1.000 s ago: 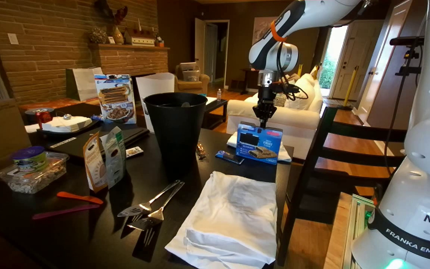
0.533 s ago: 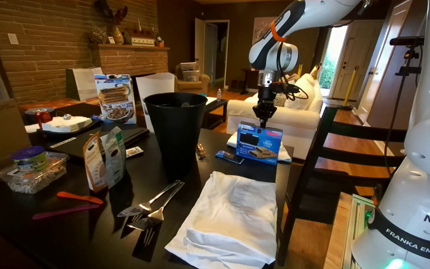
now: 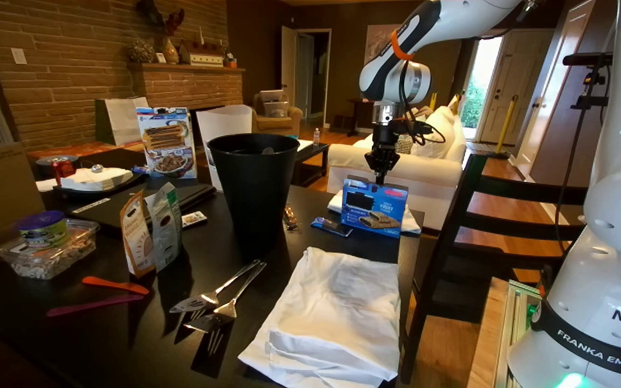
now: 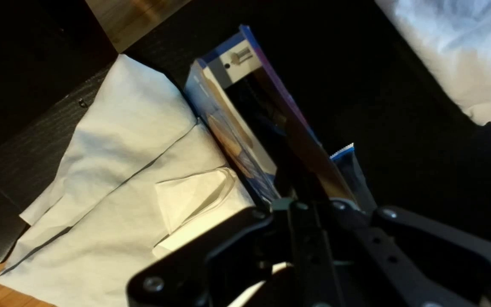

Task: Put the left packet in the blue box

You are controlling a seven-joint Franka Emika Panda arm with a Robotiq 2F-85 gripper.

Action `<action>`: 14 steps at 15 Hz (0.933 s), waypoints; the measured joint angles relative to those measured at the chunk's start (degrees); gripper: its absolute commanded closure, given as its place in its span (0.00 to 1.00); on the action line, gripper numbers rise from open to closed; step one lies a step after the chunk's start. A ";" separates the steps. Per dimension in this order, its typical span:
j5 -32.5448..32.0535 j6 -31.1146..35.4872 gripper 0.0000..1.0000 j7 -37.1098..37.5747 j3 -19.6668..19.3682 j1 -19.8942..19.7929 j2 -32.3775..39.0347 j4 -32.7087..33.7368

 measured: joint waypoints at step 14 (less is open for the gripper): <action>0.03 0.50 1.00 1.65 0.02 -0.01 0.63 0.01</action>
